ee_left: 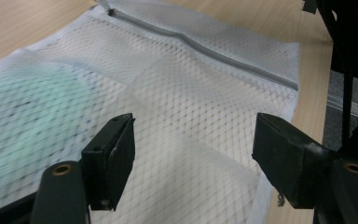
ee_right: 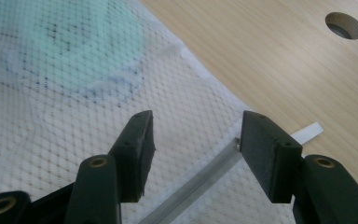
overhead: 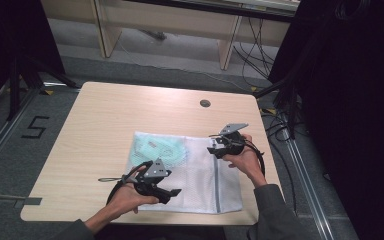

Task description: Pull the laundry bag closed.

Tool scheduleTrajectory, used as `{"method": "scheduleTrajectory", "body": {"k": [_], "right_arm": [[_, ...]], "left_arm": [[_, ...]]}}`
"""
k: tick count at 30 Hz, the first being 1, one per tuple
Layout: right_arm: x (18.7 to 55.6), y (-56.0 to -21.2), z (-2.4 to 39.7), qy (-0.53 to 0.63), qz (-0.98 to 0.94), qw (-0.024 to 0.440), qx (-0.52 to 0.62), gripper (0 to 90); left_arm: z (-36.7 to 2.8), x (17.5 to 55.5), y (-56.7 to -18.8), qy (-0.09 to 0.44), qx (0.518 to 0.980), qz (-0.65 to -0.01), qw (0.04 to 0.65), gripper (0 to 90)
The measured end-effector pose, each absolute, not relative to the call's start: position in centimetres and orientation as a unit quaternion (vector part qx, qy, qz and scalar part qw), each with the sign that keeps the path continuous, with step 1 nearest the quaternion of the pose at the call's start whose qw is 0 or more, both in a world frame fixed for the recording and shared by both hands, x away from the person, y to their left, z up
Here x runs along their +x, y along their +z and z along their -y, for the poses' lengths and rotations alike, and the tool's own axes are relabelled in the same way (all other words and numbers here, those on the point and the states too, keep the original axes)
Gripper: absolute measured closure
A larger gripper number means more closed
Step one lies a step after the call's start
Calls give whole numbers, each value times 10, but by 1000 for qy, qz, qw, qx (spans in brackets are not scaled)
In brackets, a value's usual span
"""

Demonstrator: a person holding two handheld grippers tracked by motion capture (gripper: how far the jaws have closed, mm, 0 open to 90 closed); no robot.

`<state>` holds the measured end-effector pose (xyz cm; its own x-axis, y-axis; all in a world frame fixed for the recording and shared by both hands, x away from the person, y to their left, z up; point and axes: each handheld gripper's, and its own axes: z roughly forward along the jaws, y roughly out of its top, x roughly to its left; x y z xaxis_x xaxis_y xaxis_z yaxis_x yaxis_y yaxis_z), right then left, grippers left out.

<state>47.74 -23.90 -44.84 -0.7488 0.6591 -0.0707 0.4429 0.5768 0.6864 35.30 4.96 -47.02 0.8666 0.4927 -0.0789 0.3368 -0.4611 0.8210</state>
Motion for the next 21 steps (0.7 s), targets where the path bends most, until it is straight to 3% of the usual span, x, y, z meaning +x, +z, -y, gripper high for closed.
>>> {"method": "scheduleTrajectory", "body": {"k": [21], "right_arm": [[435, -450, 240, 364, -867, 147, 307, 400]], "left_arm": [[-120, 335, -462, 126, 834, -282, 457, 251]]}}
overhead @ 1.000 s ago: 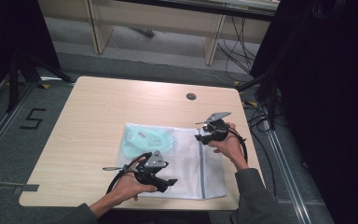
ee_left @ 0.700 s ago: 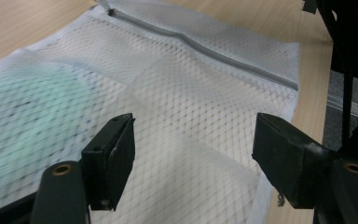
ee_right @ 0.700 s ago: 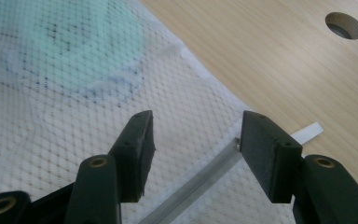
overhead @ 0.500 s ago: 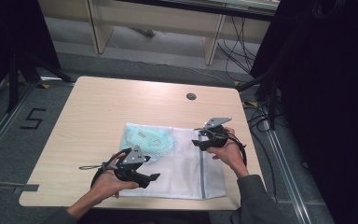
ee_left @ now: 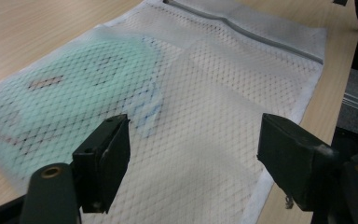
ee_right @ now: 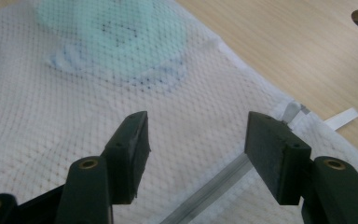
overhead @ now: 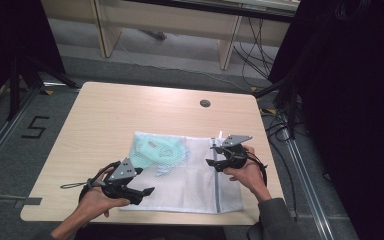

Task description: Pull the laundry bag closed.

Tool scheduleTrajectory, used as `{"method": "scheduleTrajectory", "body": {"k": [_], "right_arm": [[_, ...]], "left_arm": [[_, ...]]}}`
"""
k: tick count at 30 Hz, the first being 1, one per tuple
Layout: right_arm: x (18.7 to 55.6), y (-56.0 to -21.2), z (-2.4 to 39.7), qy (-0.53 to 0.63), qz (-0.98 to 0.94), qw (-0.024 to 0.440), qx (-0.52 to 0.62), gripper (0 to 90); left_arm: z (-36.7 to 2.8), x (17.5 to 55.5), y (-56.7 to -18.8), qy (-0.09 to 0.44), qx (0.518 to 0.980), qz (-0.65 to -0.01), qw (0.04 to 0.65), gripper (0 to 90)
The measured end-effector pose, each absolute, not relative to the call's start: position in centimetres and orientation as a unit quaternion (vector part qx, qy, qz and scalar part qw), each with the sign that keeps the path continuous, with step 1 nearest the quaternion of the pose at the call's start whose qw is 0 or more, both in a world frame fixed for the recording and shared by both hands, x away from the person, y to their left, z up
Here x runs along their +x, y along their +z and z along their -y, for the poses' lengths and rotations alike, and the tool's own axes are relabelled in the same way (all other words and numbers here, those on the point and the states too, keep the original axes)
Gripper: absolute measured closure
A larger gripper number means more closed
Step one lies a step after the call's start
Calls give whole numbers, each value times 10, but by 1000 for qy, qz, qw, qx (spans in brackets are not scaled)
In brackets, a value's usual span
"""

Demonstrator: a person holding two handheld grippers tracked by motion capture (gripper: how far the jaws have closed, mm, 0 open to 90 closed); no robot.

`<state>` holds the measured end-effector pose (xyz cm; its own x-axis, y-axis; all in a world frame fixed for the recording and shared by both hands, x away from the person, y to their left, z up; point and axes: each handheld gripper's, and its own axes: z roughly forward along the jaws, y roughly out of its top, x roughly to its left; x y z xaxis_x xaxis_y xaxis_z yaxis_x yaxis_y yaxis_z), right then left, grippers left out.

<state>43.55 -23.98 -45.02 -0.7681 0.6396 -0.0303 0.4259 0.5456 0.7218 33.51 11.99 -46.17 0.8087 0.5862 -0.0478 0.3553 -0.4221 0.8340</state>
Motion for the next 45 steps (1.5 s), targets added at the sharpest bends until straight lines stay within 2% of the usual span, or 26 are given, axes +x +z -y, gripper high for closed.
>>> {"method": "scheduleTrajectory", "body": {"k": [23, 26, 27, 29, 31, 35, 39, 41, 42, 45], "right_arm": [[403, -454, 241, 354, -878, 123, 299, 369], [402, -458, 239, 366, -871, 131, 300, 368], [400, -456, 240, 353, -878, 120, 299, 364], [399, -458, 240, 360, -876, 132, 293, 359], [395, -456, 241, 346, -881, 121, 300, 352], [390, -461, 244, 347, -879, 130, 301, 340], [383, -462, 246, 342, -881, 121, 305, 325], [380, -464, 247, 337, -882, 132, 301, 316], [378, -462, 248, 329, -886, 121, 304, 316], [375, -463, 250, 334, -883, 127, 304, 312]], "left_arm": [[-135, 324, -464, 134, 827, -309, 449, 238], [-135, 323, -467, 133, 831, -303, 446, 238], [-136, 322, -467, 138, 835, -301, 440, 238], [-136, 322, -467, 138, 836, -301, 438, 238], [-136, 322, -468, 136, 834, -302, 441, 238], [-139, 321, -466, 139, 839, -292, 438, 238], [-140, 317, -468, 136, 828, -308, 449, 238], [-141, 315, -468, 138, 829, -309, 445, 241], [-144, 316, -467, 142, 839, -291, 438, 243], [-144, 312, -466, 132, 831, -308, 444, 243]]}}
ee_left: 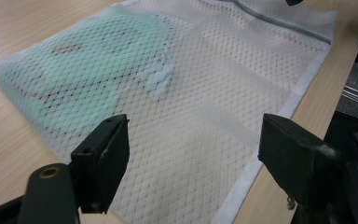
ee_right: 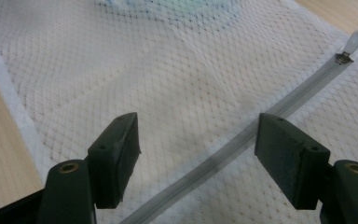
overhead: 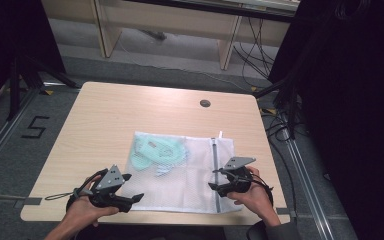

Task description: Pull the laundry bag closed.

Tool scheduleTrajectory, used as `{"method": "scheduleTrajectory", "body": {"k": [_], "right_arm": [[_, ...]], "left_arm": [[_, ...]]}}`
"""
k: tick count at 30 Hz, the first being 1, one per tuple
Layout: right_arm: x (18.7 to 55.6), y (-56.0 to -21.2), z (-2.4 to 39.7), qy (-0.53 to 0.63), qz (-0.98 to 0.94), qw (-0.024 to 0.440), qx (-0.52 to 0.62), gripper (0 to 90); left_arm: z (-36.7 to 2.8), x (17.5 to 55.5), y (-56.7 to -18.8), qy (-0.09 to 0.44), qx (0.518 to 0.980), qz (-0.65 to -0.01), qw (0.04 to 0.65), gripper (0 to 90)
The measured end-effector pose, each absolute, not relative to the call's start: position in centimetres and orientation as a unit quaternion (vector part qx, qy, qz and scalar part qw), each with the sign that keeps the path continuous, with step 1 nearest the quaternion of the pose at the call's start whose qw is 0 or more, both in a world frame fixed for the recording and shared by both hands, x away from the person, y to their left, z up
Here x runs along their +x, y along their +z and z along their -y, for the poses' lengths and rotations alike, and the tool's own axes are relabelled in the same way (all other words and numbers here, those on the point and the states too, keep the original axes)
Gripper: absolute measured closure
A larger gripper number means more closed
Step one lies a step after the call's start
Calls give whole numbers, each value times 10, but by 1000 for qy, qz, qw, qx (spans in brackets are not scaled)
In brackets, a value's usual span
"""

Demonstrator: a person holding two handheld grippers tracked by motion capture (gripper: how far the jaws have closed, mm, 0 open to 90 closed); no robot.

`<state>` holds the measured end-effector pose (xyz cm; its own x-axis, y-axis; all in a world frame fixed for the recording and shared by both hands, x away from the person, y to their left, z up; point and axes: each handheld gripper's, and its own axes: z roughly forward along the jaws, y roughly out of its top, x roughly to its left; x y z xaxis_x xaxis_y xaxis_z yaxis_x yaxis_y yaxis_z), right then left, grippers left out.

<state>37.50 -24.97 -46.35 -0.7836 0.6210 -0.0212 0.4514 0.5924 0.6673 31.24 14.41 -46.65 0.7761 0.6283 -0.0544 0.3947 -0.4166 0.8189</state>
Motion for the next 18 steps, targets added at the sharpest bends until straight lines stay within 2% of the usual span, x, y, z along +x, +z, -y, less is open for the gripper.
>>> {"method": "scheduleTrajectory", "body": {"k": [18], "right_arm": [[367, -467, 255, 329, -883, 135, 306, 311]], "left_arm": [[-149, 309, -467, 137, 829, -319, 438, 243]]}}
